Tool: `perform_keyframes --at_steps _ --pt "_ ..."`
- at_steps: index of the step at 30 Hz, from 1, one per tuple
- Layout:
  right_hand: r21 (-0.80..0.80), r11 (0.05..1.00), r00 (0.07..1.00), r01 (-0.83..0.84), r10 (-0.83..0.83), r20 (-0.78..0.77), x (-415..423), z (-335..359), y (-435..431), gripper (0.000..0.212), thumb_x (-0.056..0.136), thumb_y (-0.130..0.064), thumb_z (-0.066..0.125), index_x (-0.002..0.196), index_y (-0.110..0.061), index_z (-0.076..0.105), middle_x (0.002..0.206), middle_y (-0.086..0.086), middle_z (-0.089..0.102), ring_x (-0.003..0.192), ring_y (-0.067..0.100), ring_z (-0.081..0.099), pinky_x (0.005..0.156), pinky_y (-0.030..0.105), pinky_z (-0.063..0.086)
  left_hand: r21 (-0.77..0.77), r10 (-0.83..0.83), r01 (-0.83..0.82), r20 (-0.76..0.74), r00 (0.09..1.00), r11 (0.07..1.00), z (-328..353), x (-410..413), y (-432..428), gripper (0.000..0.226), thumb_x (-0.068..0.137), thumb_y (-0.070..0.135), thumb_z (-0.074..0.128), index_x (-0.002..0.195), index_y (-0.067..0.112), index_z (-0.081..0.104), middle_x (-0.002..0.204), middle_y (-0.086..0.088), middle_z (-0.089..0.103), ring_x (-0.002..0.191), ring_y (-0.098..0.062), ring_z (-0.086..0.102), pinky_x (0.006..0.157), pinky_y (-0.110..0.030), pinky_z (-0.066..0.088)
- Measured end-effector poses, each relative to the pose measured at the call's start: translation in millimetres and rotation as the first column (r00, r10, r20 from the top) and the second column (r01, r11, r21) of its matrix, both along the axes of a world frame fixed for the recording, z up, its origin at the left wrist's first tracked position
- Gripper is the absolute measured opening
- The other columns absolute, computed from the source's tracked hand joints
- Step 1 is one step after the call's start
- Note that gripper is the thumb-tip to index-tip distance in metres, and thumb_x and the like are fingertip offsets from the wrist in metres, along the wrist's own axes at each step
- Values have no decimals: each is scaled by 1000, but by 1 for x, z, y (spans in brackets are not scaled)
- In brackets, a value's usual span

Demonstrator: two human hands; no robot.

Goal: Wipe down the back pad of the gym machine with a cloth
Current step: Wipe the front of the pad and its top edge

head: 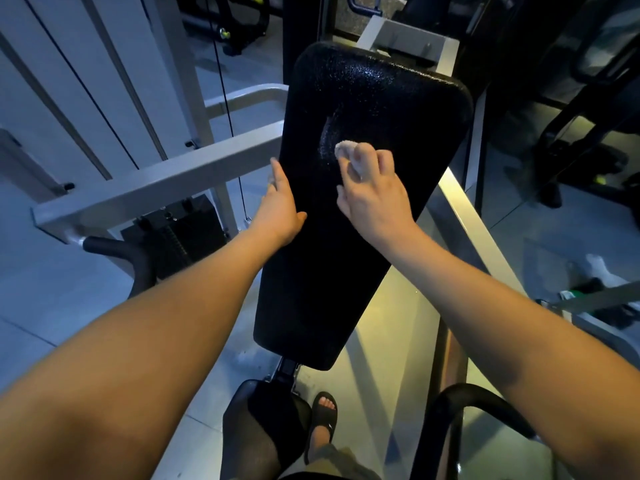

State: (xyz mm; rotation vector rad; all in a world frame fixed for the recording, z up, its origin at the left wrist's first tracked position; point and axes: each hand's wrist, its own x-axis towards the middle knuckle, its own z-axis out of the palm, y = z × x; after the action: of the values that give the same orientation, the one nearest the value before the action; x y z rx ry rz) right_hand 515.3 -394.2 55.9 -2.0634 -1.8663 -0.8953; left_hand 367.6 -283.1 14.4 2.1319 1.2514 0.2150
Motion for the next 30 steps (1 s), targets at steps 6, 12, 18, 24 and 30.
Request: perform_keyframes --at_steps 6,12,18,24,30 --pt "-57 998 996 -7 2 -93 4 30 5 37 99 -9 55 135 -14 58 116 17 52 96 34 52 48 37 44 13 -5 5 27 1000 1000 0 -2 0 115 97 20 66 151 20 -36 166 -20 12 120 -31 60 97 -38 51" --pt "154 988 972 31 7 -236 15 44 18 38 101 -9 45 136 -11 61 116 21 54 102 34 52 75 42 51 -34 -26 28 52 998 999 6 -3 2 129 89 33 76 149 20 -38 169 -15 4 134 -31 51 105 -39 48" --pt "195 978 982 75 -39 -184 9 35 25 44 96 -3 64 140 -1 58 108 22 57 89 36 60 57 37 50 -4 -9 9 26 1000 1000 2 -3 1 126 91 28 75 151 21 -35 169 -13 -1 135 -31 50 104 -39 48" --pt "57 997 985 46 -36 -169 -18 1 18 30 95 -4 57 125 -2 60 101 16 55 85 32 57 55 38 50 25 6 -6 22 1000 1000 -2 0 0 125 90 27 75 152 21 -33 169 -14 1 135 -33 50 102 -41 52" --pt "-142 982 990 -128 135 39 5 22 15 21 96 -13 58 115 -7 64 102 14 56 87 33 58 43 33 34 25 15 -15 13 1000 1000 -5 2 1 126 90 27 75 151 22 -35 168 -16 6 129 -35 54 98 -44 55"
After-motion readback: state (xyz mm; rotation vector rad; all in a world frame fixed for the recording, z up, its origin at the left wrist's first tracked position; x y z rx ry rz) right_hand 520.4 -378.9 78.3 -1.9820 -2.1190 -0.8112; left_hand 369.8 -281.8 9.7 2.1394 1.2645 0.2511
